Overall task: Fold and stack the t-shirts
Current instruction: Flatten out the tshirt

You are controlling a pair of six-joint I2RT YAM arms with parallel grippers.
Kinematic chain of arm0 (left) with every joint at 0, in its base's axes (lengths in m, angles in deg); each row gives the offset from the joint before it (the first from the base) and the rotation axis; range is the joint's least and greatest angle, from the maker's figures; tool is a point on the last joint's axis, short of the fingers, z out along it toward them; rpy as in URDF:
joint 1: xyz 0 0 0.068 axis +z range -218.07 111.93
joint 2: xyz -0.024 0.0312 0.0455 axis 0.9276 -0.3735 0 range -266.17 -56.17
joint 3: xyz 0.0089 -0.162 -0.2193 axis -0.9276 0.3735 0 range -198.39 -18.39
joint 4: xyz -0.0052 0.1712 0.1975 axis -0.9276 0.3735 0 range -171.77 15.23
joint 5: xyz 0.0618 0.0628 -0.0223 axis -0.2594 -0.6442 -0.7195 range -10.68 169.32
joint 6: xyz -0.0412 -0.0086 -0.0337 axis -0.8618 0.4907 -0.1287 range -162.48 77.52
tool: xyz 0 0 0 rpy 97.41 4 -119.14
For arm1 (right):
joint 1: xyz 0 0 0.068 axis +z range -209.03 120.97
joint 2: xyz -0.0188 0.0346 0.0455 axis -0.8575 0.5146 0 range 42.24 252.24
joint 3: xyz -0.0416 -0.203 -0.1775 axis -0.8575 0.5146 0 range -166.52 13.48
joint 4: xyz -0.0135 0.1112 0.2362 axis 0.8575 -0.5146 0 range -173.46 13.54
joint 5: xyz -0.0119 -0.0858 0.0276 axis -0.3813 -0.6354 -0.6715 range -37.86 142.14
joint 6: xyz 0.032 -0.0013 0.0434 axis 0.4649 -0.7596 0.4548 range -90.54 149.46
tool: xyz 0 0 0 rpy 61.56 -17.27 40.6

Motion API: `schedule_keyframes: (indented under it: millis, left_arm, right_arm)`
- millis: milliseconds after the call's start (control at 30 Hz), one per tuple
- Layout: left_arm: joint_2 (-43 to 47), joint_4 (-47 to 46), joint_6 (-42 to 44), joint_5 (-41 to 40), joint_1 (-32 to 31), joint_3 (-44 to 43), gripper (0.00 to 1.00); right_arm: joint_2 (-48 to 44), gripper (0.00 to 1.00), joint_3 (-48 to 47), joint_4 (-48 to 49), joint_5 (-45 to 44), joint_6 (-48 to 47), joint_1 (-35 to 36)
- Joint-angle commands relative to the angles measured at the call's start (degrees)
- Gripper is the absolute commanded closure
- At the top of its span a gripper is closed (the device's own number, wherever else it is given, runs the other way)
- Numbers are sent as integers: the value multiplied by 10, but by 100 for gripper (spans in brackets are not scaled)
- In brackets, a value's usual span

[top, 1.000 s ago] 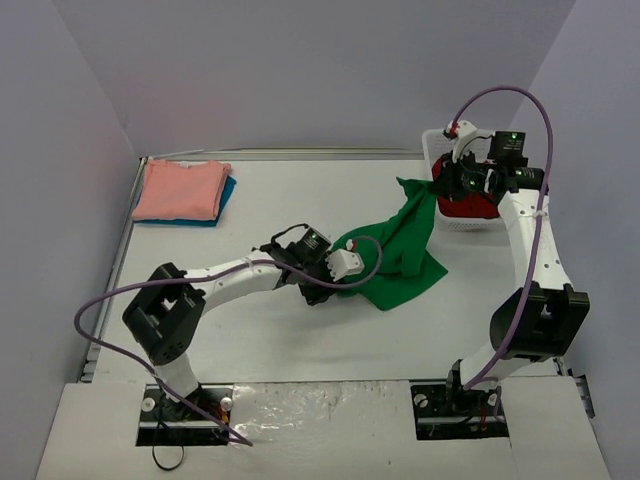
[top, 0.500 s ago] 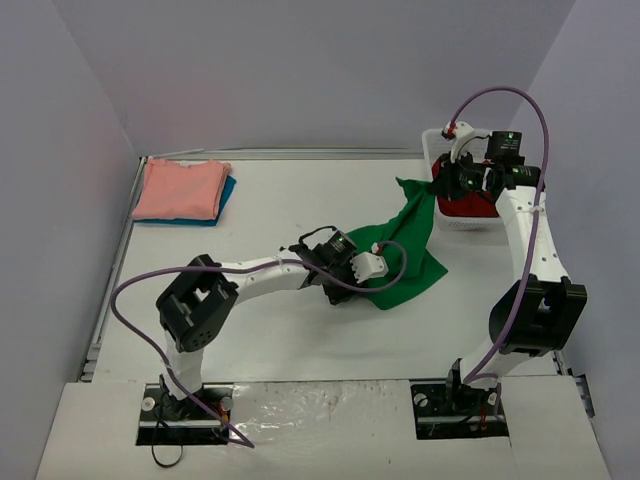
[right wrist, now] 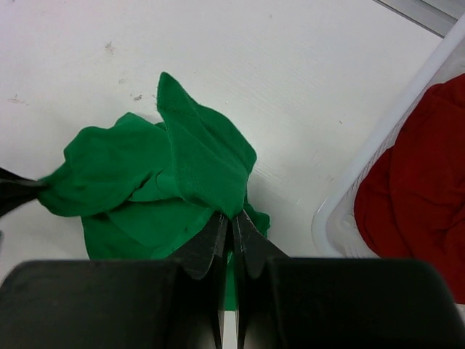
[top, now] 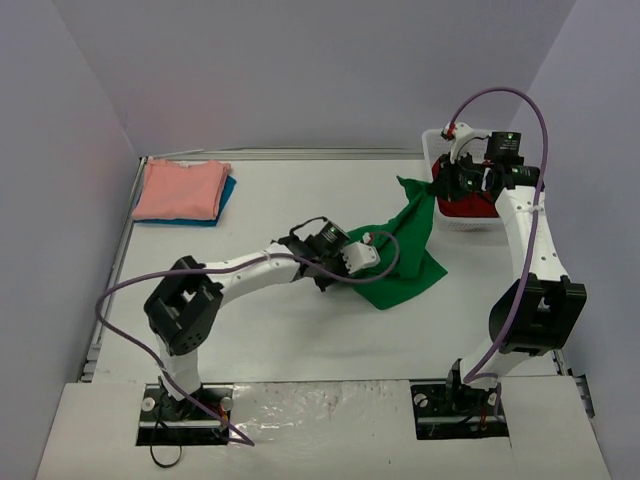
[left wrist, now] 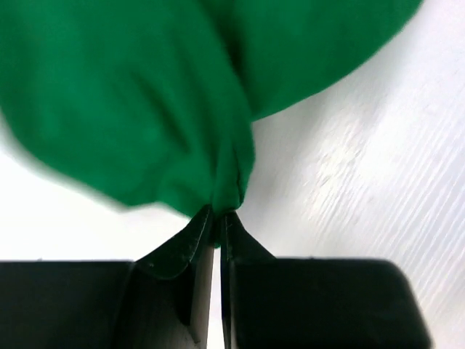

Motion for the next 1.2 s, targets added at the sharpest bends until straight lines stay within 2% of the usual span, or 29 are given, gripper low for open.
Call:
schedule_keyframes:
  millis: [0,33,133,300,433,500,700,867,1033,1167]
  left_arm:
    - [112,72,38,-37,61,-40,98]
    - [122,114,54,-38,92,-55,98]
    - [151,199,89,-51,131,-138,98]
    - [161,293,118,-111,147,-294,98]
    - [163,337,117,-104,146,-344,98]
    - [173,346,115,-92,145,-332,98]
    - [203,341,121,-53,132,-180,97]
    - [181,317,114,-16,101,-57,96]
    - [136,257,87,15,78,4,98]
    - [95,226,76,34,68,10,98]
  right_arm:
    - [-27,100,-25,-5,1,-1,-4]
    - [-32,100,-29,-8,4,-1,-4]
    - [-41,100,-40,-19,12,-1,-4]
    - [-48,100,-88,-42,5,0,-4]
    - [-67,100,-99,-49,16,1,-4]
    - [-75,100,-89,-49,23,0,-4]
    - [-85,100,-20,-49,16,-22,-4]
    - [-95,100,26,-49,1,-38,-4]
    - [-102,100,42,-48,-6,-40,-4]
    - [-104,100,54,-48,-19,-45,-4]
